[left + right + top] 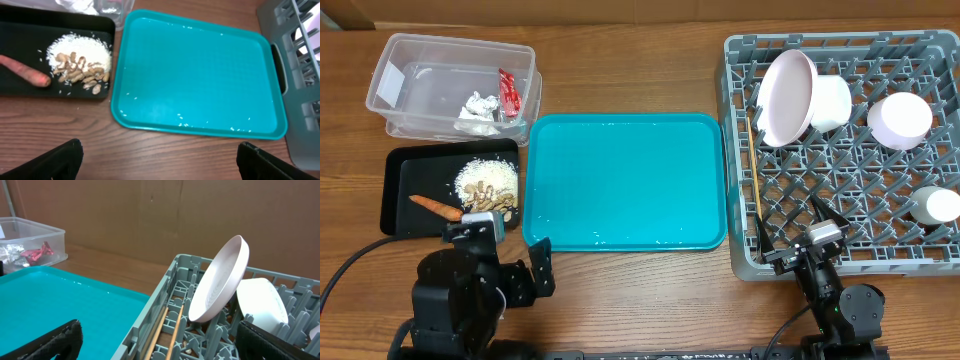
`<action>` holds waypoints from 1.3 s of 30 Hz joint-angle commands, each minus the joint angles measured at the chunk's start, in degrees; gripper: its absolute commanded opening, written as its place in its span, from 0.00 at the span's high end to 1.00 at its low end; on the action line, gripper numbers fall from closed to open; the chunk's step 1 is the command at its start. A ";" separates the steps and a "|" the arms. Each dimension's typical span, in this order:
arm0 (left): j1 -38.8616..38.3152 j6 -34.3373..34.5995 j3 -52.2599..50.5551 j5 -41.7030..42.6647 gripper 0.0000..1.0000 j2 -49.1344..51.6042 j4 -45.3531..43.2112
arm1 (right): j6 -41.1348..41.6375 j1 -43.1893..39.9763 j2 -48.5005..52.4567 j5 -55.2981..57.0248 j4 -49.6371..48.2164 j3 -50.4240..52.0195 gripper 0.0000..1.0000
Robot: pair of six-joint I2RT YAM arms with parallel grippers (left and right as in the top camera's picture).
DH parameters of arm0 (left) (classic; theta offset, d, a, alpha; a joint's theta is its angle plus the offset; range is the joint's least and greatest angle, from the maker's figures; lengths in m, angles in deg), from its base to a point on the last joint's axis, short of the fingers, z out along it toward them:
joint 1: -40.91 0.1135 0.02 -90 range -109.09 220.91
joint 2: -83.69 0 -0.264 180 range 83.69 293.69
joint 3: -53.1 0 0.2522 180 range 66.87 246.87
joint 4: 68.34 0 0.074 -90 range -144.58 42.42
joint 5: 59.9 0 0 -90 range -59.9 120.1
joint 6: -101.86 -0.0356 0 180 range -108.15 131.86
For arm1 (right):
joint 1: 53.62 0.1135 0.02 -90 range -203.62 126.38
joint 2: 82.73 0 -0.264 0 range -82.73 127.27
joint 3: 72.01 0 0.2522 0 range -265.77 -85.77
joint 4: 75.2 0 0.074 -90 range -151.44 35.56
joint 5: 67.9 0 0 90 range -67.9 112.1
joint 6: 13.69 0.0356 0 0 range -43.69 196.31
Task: Sort waste into correct bins and load items into the dishwasher
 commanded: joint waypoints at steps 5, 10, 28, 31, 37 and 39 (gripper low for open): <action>0.22 -1.16 -11.02 -4.98 0.00 -9.70 -8.70 | -0.31 -0.48 -0.68 -0.31 -0.33 0.61 0.00; 0.22 -1.81 -25.90 -5.97 0.00 -19.65 -22.36 | -0.31 -0.48 -0.68 -0.31 -0.33 0.61 0.00; 1.40 -17.68 -53.81 -1.51 0.00 -30.60 -63.98 | -0.31 -0.48 -0.68 -0.31 -0.33 0.61 0.00; 2.62 -17.62 -53.81 0.00 0.00 -30.60 -61.29 | -0.31 -0.48 -0.68 -0.31 -0.33 0.61 0.00; 2.86 -17.64 -53.79 0.17 0.00 -30.58 -61.33 | -0.31 -0.48 -0.68 -0.31 -0.33 0.61 0.00; 2.84 -17.64 -53.79 0.17 0.00 -30.53 -61.31 | -0.31 -0.48 -0.68 -0.31 -0.33 0.61 0.00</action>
